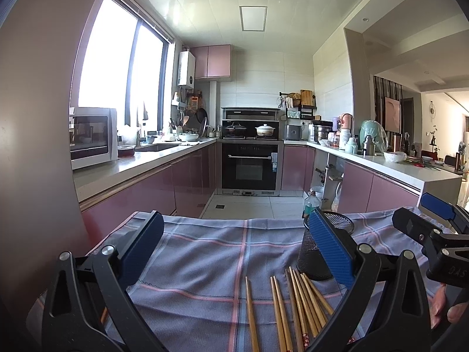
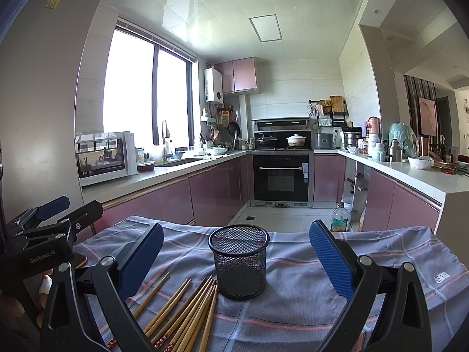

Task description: Organize utensils

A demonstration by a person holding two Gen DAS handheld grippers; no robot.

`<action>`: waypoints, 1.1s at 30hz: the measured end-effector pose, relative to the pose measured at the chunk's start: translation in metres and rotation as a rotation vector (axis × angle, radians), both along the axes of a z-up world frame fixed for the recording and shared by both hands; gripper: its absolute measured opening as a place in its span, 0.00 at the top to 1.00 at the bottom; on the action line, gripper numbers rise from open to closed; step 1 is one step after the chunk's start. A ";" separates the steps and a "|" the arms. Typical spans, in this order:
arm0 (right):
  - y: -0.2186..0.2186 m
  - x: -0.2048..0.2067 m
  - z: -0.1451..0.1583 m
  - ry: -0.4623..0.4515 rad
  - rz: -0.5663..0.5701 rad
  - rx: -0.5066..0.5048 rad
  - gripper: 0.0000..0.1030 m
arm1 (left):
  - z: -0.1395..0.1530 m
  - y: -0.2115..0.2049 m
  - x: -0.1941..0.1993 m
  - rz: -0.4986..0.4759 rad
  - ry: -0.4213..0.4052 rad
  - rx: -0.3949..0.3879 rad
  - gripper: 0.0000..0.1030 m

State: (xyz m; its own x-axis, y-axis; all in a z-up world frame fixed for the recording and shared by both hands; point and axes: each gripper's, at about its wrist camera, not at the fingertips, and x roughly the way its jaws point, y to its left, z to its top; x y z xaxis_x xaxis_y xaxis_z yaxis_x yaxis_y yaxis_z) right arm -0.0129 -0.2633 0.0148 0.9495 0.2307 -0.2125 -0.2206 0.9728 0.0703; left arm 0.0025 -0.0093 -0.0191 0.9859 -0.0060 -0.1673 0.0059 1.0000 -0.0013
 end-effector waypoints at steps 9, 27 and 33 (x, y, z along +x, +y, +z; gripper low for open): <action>0.015 0.040 -0.040 0.315 0.090 -0.086 0.13 | -0.038 0.008 0.017 -0.011 0.225 0.084 0.06; 0.037 0.078 -0.098 0.655 0.187 -0.153 0.66 | -0.103 0.001 0.083 -0.197 0.636 0.160 0.26; 0.049 0.088 -0.102 0.680 0.189 -0.194 0.68 | -0.112 -0.012 0.098 -0.235 0.700 0.173 0.40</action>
